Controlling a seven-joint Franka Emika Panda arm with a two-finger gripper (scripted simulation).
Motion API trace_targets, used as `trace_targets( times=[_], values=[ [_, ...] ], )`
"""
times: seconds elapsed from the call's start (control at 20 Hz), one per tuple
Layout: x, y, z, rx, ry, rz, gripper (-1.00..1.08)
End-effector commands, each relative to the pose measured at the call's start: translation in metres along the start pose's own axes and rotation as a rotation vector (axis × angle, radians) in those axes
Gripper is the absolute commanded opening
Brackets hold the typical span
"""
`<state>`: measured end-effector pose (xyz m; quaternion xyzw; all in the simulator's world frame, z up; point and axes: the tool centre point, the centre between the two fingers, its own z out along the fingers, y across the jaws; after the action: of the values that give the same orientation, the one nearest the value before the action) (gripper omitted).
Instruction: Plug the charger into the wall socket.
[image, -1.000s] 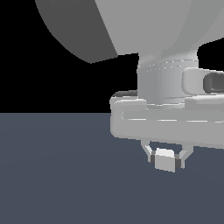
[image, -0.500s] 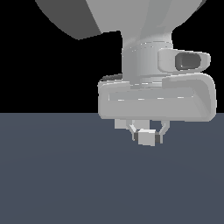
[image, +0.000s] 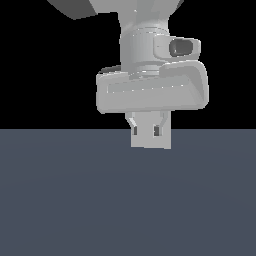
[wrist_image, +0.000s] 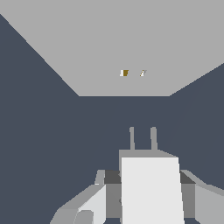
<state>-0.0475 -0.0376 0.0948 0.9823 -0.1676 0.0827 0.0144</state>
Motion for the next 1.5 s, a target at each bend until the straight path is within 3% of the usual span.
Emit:
trace_targets(
  times=[0.0, 0.6, 1.45],
  values=[
    [0.002, -0.004, -0.004, 0.001, -0.001, -0.007, -1.0],
    [0.008, -0.005, -0.004, 0.002, -0.001, -0.009, -1.0],
    [0.053, -0.006, 0.004, 0.002, -0.001, -0.009, -1.0]
  ],
)
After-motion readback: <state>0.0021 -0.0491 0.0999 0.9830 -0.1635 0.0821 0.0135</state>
